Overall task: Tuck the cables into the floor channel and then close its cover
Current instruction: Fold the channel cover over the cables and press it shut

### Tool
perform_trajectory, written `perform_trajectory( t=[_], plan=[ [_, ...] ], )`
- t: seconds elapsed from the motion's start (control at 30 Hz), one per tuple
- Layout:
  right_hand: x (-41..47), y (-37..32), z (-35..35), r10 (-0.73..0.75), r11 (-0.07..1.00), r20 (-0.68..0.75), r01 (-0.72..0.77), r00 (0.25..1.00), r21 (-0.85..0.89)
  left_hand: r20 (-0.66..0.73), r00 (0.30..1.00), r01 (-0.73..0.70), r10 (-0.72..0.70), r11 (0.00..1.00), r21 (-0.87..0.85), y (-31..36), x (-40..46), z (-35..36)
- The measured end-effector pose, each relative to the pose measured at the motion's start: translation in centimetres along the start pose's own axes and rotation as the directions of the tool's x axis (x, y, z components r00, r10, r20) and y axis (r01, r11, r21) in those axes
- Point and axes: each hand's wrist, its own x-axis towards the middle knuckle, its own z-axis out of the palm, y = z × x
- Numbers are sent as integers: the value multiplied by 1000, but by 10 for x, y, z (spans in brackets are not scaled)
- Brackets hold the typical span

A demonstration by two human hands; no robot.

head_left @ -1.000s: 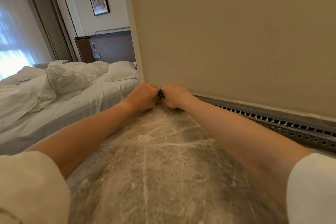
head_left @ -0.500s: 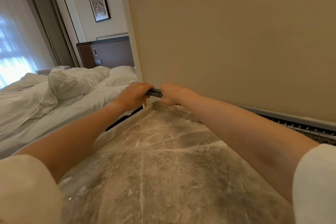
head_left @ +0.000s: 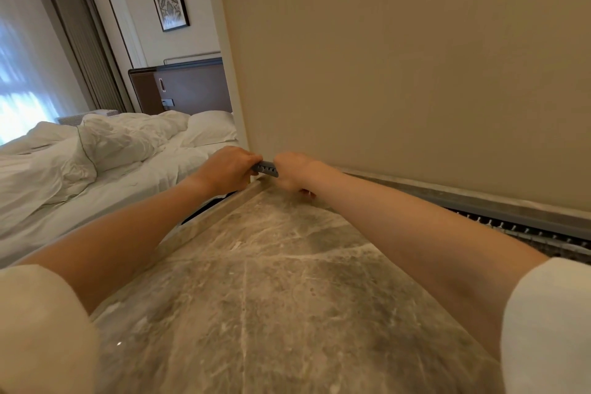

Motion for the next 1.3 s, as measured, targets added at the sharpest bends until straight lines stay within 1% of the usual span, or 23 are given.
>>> perform_trajectory(
  t=[0.1, 0.17, 0.27, 0.33, 0.47, 0.5, 0.57, 0.7, 0.9, 1.03, 1.17, 1.3],
  plan=[
    [1, 5, 5, 32, 999, 28, -31, 999, -32, 51, 999, 17, -17, 1000, 7, 1, 3, 1],
    [-1, 12, 3, 41, 999, 52, -40, 998, -20, 77, 997, 22, -24, 1000, 15, 1, 8, 0],
    [-12, 28, -2, 17, 999, 79, -20, 997, 47, 141, 989, 42, -48, 998, 46, 5, 18, -4],
    [-24, 37, -4, -20, 998, 90, 15, 996, 59, 185, 981, 43, -53, 998, 56, 14, 22, -7],
    [-56, 58, -5, -30, 999, 103, 32, 994, -14, 286, 957, 54, -41, 998, -38, 40, 28, -10],
    [-66, 64, -5, -28, 998, 102, 33, 994, -44, 295, 955, 65, -42, 995, -70, 46, 28, -10],
    [-96, 80, -6, -16, 994, 87, 25, 996, -105, 293, 956, 42, -7, 993, -113, 64, 27, -15],
    [-169, 116, -7, 46, 988, 9, -44, 999, -148, 263, 961, -41, 83, 986, -161, 115, 23, -26],
    [-282, 174, -16, 174, 953, -48, -181, 984, -242, 167, 958, -179, 233, 941, -287, 207, 28, -45],
    [-343, 202, -24, 262, 923, -48, -265, 964, -279, 124, 933, -295, 337, 917, -268, 263, 36, -55],
    [-381, 217, -27, 304, 899, -87, -316, 949, -303, 33, 919, -371, 392, 892, -258, 309, 40, -64],
    [-381, 211, -23, 329, 889, -92, -341, 940, -306, -58, 911, -408, 408, 875, -260, 340, 36, -67]
  ],
)
